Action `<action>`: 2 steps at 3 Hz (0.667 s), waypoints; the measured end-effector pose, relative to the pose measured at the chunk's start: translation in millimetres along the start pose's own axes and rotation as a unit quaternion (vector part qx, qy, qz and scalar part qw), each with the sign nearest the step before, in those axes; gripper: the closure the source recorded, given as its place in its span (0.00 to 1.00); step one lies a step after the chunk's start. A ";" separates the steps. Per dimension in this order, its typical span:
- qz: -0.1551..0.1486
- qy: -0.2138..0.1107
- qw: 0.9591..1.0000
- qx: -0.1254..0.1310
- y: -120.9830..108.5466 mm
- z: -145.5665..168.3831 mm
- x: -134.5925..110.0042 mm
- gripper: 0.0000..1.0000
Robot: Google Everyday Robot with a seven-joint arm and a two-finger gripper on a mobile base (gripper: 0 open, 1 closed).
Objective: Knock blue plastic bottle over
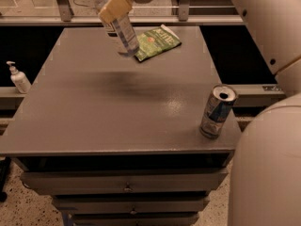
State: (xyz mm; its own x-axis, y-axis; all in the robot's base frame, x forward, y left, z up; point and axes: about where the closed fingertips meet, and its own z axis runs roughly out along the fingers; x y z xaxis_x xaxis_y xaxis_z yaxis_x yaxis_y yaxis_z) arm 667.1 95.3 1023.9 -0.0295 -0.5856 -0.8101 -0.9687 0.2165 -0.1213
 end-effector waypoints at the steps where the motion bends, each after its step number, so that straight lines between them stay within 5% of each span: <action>1: -0.021 0.078 0.996 -0.025 5.7 -12.4 25.4 1.00; 2: -0.056 0.164 0.981 -0.082 25.2 -2.0 54.9 1.00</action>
Offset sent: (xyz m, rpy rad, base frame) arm -0.0734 -0.0677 -0.0824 -0.6860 0.2474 0.4037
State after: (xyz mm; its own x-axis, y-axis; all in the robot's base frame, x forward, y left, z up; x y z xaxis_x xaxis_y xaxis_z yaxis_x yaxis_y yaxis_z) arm 640.6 67.1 977.5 0.0278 -0.8240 -0.5660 -0.9963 0.0232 -0.0826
